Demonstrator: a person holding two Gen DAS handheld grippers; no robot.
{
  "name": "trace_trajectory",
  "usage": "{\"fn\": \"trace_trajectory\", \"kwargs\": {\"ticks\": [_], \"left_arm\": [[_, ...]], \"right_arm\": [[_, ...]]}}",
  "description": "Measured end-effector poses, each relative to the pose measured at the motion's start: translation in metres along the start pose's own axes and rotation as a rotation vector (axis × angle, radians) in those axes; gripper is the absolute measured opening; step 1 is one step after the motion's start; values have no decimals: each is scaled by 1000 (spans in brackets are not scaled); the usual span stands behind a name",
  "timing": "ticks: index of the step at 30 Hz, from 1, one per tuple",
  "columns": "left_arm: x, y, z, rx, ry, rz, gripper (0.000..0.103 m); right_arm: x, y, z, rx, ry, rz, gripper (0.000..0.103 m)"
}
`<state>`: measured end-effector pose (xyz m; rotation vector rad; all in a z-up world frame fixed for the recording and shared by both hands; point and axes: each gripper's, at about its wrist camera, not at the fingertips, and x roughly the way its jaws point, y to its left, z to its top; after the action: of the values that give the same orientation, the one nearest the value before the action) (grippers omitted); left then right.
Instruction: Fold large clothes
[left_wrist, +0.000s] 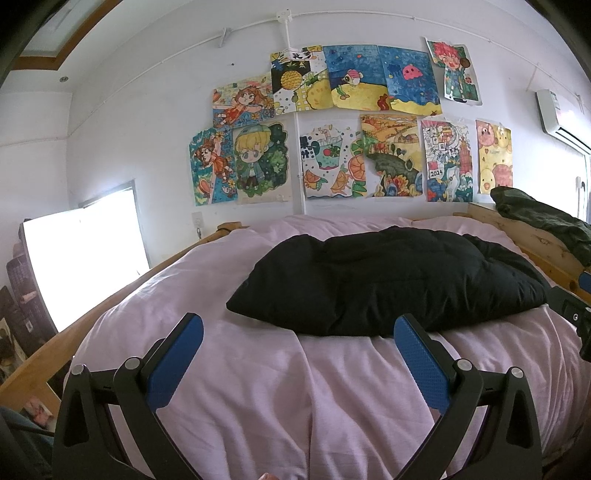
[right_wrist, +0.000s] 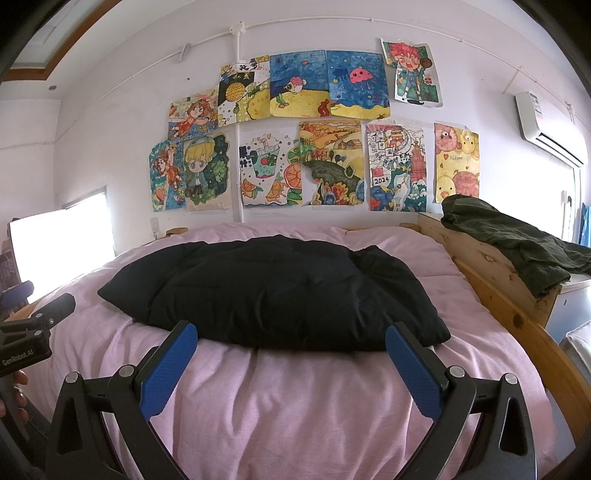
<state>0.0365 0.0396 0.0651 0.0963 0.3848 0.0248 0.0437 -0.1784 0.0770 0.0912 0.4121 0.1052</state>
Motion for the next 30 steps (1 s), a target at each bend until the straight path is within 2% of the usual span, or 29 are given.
{"fn": "trace_trajectory", "kwargs": {"ticks": [28, 30], "left_arm": [[3, 16, -3, 10, 21, -3, 102], [5, 19, -2, 28, 32, 29, 102]], "right_arm": [[1, 0, 0, 1, 1, 1, 103], [1, 0, 0, -1, 3, 0, 103]]}}
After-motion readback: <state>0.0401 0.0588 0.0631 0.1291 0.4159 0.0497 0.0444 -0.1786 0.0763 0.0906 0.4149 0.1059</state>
